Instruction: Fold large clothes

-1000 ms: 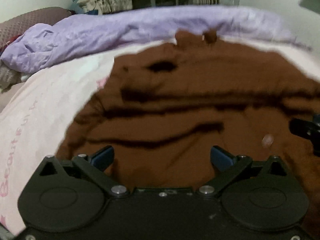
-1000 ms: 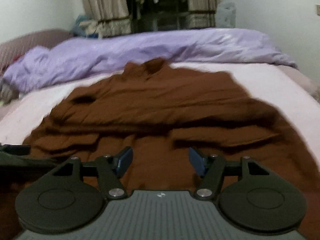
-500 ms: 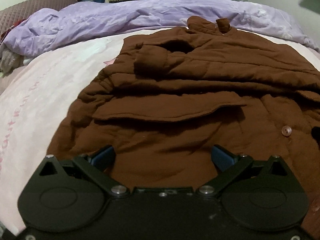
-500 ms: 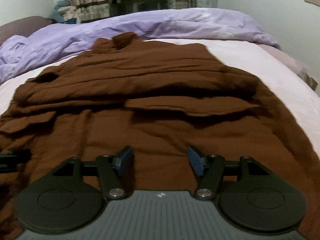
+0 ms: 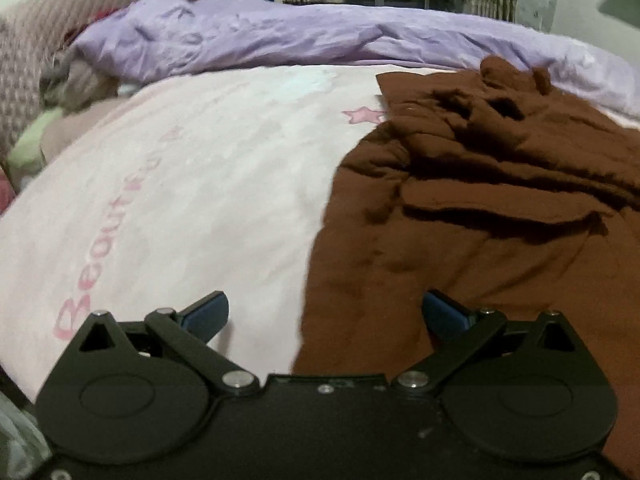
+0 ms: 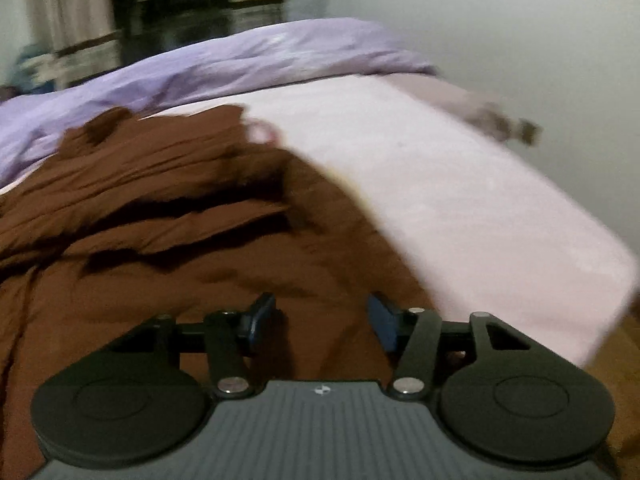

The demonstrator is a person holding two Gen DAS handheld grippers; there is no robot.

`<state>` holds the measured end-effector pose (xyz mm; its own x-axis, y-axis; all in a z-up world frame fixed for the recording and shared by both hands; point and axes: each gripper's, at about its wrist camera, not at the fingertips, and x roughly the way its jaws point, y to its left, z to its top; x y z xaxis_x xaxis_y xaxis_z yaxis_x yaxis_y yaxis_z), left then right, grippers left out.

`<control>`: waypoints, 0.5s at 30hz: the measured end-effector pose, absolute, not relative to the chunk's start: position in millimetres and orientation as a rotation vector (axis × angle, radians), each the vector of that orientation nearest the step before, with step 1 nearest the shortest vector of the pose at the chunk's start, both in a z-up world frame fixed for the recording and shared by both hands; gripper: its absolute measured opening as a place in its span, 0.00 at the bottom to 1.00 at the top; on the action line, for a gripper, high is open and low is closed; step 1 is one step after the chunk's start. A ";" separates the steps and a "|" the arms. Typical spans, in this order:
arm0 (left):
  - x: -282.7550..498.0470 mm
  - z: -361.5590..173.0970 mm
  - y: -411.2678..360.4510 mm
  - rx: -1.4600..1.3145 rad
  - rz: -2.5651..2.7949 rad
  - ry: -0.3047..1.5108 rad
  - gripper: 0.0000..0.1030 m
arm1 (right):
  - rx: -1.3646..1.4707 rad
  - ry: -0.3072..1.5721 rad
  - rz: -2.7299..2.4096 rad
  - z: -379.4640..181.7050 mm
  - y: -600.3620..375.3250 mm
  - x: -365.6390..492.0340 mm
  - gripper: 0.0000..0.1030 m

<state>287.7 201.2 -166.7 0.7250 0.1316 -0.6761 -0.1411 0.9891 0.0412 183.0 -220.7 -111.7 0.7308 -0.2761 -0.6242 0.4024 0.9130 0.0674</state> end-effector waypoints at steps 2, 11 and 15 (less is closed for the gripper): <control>280.3 -159.9 199.1 0.014 0.159 0.732 1.00 | 0.209 0.646 -0.332 -106.2 -212.5 178.4 0.64; 254.5 -120.5 110.7 -0.077 -0.160 0.646 1.00 | 0.158 0.688 -0.014 -98.2 -111.8 180.3 0.77; 256.1 -141.6 54.2 0.089 -0.171 0.704 1.00 | 0.095 0.731 0.013 -107.8 -86.2 180.8 0.79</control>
<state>256.1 54.2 -141.6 0.7490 -0.1262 -0.6505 0.1861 0.9822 0.0237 180.8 -86.2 -107.8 0.7446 0.0454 -0.6660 0.0209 0.9956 0.0912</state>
